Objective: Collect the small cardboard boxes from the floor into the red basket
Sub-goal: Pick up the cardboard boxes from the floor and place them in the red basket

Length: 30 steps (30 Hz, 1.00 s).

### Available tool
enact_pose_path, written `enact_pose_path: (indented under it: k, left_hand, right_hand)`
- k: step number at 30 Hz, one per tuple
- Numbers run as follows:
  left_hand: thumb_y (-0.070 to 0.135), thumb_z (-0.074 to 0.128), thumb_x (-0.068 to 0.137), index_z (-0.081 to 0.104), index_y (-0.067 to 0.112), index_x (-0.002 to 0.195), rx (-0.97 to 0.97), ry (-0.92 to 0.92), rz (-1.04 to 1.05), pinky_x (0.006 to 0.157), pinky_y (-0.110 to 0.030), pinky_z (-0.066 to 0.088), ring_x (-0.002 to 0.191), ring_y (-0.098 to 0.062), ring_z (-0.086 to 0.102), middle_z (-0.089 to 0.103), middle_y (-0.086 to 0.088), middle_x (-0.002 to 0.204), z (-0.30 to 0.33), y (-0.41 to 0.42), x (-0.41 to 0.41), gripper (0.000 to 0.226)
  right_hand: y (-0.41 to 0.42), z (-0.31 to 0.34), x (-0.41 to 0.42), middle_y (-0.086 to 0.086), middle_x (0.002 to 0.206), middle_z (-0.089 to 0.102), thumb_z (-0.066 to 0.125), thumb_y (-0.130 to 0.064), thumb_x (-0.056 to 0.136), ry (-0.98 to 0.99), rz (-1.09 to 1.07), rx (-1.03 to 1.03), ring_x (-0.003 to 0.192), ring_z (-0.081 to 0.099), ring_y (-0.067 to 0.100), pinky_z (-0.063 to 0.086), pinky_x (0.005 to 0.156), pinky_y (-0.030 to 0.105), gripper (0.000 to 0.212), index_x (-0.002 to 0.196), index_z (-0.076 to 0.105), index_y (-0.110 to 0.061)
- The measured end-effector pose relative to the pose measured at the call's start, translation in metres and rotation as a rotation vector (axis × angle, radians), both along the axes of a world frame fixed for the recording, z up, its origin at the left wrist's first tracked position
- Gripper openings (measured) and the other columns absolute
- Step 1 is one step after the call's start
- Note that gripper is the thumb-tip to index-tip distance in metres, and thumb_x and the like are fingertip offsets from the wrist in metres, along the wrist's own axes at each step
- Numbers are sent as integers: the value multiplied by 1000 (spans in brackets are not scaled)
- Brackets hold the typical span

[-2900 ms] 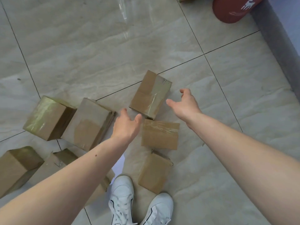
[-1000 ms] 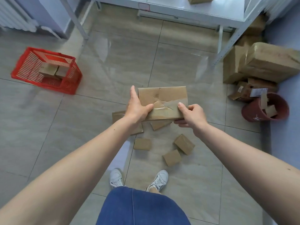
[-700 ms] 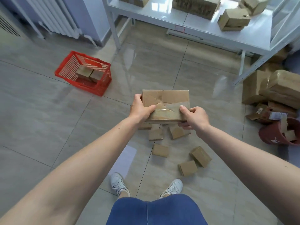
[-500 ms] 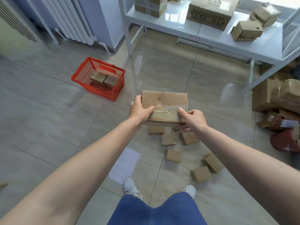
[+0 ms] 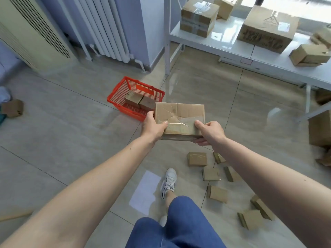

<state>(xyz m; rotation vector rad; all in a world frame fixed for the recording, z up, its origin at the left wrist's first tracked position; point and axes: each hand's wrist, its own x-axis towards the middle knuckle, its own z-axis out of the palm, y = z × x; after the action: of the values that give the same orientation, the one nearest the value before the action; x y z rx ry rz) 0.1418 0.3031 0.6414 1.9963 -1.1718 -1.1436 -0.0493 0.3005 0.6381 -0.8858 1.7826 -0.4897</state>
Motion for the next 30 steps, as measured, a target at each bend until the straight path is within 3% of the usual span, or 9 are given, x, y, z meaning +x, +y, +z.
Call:
enact_pose_path:
  k: [10,16,19,30]
  left_hand:
    - [22,68,87,47,14,133,-13,-44,52,87,-28,44,115,-23,57,60,-5,127,14,-126,92,52]
    - [26,71,85,50,14,130,3,-101,85,90,-31,47,114,-25,59,62,-4,125,13,-185,161,51]
    - [25,70,86,51,13,129,13,-103,83,85,-27,43,112,-24,59,63,-4,123,10,-213,203,49]
    - [22,65,87,50,13,129,60,-141,-128,96,-35,48,116,-28,58,63,-7,126,-10,-323,366,46]
  right_hand:
    - [-151,14,92,16,76,70,56,-32,92,-20,124,8,73,76,36,62,75,50,30,81,60,-5]
    - [-220,19,159,16,78,72,56,-33,92,-2,191,10,71,76,33,63,71,49,38,96,67,2]
    - [-249,15,200,17,78,73,56,-35,92,7,204,9,69,76,32,63,70,48,36,94,68,-1]
    - [-316,-18,362,20,91,72,57,-33,91,1,-2,42,70,75,37,63,66,48,31,93,63,-2]
